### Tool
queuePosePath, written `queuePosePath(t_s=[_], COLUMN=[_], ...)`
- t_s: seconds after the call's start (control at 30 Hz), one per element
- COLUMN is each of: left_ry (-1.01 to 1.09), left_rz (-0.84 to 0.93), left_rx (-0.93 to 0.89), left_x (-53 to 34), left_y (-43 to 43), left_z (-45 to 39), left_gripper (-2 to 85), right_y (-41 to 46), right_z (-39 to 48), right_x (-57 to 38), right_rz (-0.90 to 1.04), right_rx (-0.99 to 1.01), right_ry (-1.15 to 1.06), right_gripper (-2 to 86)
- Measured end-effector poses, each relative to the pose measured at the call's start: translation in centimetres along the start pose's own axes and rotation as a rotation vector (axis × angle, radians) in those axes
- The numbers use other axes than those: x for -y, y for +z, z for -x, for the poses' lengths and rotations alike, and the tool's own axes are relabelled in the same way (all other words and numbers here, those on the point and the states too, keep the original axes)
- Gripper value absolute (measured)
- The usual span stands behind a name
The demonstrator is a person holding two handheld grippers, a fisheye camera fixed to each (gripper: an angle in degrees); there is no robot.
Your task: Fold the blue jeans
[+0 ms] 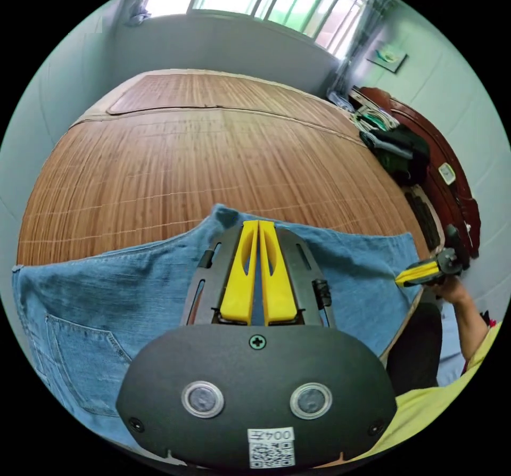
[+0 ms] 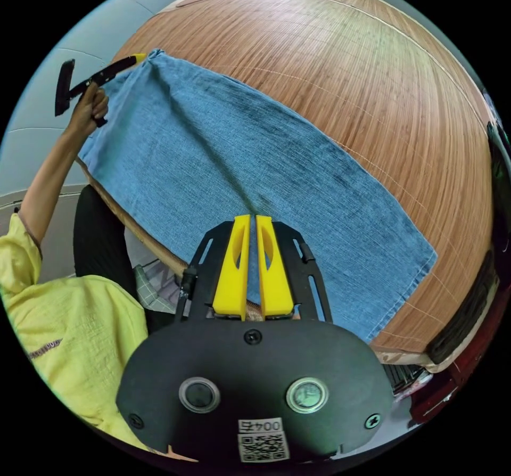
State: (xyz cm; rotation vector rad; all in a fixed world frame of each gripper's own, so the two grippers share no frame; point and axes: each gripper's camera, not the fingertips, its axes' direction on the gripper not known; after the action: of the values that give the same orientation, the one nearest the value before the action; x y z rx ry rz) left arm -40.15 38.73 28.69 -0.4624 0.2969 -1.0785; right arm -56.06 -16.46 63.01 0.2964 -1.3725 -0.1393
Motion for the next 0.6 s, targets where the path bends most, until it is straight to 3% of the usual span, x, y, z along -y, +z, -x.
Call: queuePosePath(t_s=[0.13,0.27,0.4,0.6], left_ry=[0.118,0.268,0.271,0.324], left_rz=[-0.046,0.084,0.229,0.215], left_rx=[-0.004,0.058,0.105,0.211], left_x=[-1.8,-1.4,-1.0,-1.1], left_y=[-1.3,0.3,2.5,2.1], left_z=[-3.0,-6.1,-6.7,-8.3], left_gripper=[0.3,0.7,0.5,0.3], right_y=[-0.3,-0.6,-0.7,-0.9], right_z=[0.0,1.2,1.8,2.2], right_x=[-1.7,-2.6,-3.0,-3.5], right_rz=[-0.06,-0.083,-0.09,-0.1], right_rx=[0.021,-0.023,-0.037,-0.04], right_ry=[-0.01,-0.033,-0.031,-0.043], right_gripper=[3.4,3.6,3.8,3.8])
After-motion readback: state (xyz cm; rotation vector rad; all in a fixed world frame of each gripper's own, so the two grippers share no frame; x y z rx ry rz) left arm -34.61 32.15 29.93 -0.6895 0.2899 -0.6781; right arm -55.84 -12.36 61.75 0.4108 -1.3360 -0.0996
